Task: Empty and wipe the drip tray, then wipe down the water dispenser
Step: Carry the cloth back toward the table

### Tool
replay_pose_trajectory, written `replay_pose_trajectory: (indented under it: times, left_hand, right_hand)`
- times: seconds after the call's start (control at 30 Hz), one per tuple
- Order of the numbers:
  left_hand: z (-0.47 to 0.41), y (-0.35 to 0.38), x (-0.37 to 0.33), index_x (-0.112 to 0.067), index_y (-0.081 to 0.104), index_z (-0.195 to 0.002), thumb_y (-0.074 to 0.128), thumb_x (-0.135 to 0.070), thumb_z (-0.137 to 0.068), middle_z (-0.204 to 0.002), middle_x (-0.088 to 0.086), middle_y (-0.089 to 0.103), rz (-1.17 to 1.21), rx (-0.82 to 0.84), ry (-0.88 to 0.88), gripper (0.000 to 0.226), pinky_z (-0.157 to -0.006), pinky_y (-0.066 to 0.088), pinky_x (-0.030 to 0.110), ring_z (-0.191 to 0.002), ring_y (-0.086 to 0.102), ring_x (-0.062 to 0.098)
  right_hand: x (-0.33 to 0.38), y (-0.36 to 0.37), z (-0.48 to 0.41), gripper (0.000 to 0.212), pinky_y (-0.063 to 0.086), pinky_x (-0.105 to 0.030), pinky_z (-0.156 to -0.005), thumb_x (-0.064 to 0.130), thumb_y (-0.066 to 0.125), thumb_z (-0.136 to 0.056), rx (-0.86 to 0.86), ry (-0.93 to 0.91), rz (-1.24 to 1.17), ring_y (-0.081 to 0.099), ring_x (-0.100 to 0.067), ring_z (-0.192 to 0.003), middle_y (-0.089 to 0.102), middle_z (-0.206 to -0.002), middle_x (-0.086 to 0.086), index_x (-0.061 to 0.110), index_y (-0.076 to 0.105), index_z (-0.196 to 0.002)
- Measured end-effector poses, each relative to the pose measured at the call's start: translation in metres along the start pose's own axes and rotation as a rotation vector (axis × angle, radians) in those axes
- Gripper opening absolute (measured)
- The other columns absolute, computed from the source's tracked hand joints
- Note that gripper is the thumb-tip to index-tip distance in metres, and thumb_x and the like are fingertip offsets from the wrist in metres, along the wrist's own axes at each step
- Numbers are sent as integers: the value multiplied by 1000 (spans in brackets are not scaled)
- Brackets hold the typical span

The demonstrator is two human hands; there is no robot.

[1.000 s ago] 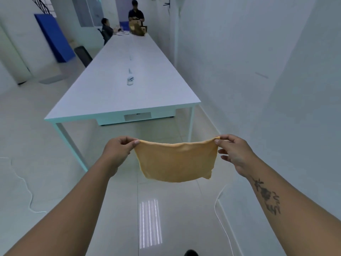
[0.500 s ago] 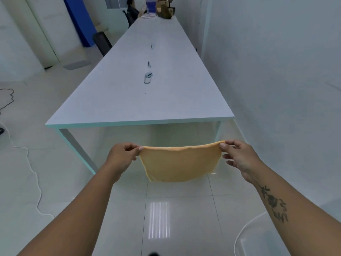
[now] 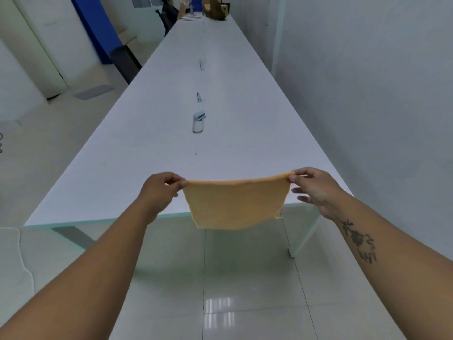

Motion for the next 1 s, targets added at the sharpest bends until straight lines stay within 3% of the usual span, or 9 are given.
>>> replay_pose_trajectory:
  times: [0.2, 0.4, 0.53, 0.6, 0.67, 0.77, 0.87, 0.93, 1.0]
  left_hand:
    - [-77, -12, -17, -26, 75, -86, 73, -30, -89, -80, -11, 70, 71, -82, 42, 6, -65, 46, 26, -73, 65, 11]
    - [-98, 49, 44, -19, 70, -76, 74, -13, -87, -71, -1, 64, -74, -46, -39, 14, -62, 40, 24, -68, 56, 17]
    - [-78, 105, 107, -20, 62, -69, 69, -4, -89, -88, 6, 62, -241, 204, -167, 26, -72, 39, 23, -86, 58, 20]
    - [-66, 121, 134, -20, 61, -70, 66, -11, -92, -81, 2, 64, -231, 357, -285, 24, -63, 41, 21, -77, 61, 17]
    - [-70, 119, 144, -16, 62, -75, 64, -14, -94, -76, 0, 65, -203, 404, -362, 19, -52, 42, 16, -66, 63, 13]
    - [-105, 99, 137, -11, 66, -74, 65, -9, -92, -75, 5, 68, -116, 247, -345, 19, -51, 44, 17, -62, 62, 16]
    - [-150, 90, 115, -8, 68, -84, 65, -9, -94, -87, 11, 71, 41, 55, -304, 10, -64, 50, 27, -67, 64, 22]
    - [-170, 88, 105, -9, 62, -106, 63, -13, -95, -104, 6, 67, 141, -117, -288, 11, -79, 51, 33, -83, 64, 23]
    - [-173, 87, 105, -11, 58, -121, 66, -17, -94, -113, 2, 61, 68, -254, -266, 29, -89, 44, 35, -101, 58, 23]
  right_hand:
    - [39, 19, -78, 4, 56, -35, -78, 18, 65, -92, 19, -93, -109, 68, -18, -85, 70, -97, -1, 20, 68, -94]
    - [-30, 35, -123, 8, 46, -31, -67, 12, 63, -93, 75, 74, 54, 60, -20, -75, 65, -86, -4, 17, 64, -87]
    - [-96, 45, -125, 10, 45, -33, -70, 12, 63, -93, 145, 214, 250, 51, -20, -75, 57, -78, -7, 13, 63, -83]
    - [-118, 50, -122, 9, 45, -30, -65, 13, 62, -93, 186, 293, 289, 52, -20, -74, 58, -79, -8, 10, 63, -85]
    - [-128, 54, -123, 9, 46, -28, -59, 12, 60, -95, 198, 350, 281, 55, -19, -71, 61, -82, -9, 7, 62, -87]
    - [-117, 60, -137, 9, 47, -29, -57, 8, 58, -95, 121, 326, 213, 57, -20, -65, 61, -78, -11, 4, 61, -88]
    - [-86, 66, -163, 11, 57, -32, -76, 7, 55, -97, 13, 242, 11, 66, -24, -76, 64, -87, -12, 1, 63, -103]
    - [-71, 71, -178, 20, 56, -33, -89, 7, 52, -97, -43, 225, -137, 69, -25, -93, 64, -99, -7, 13, 58, -115]
    - [-70, 74, -188, 33, 55, -32, -86, 10, 54, -97, -64, 243, -129, 65, -22, -98, 60, -110, -5, 22, 51, -127]
Point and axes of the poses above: each hand's wrist, its own z-axis away from the middle knuckle, its own y-axis out of the palm, x = y × z, the point moved 7 cm from there along -z, towards the middle knuckle
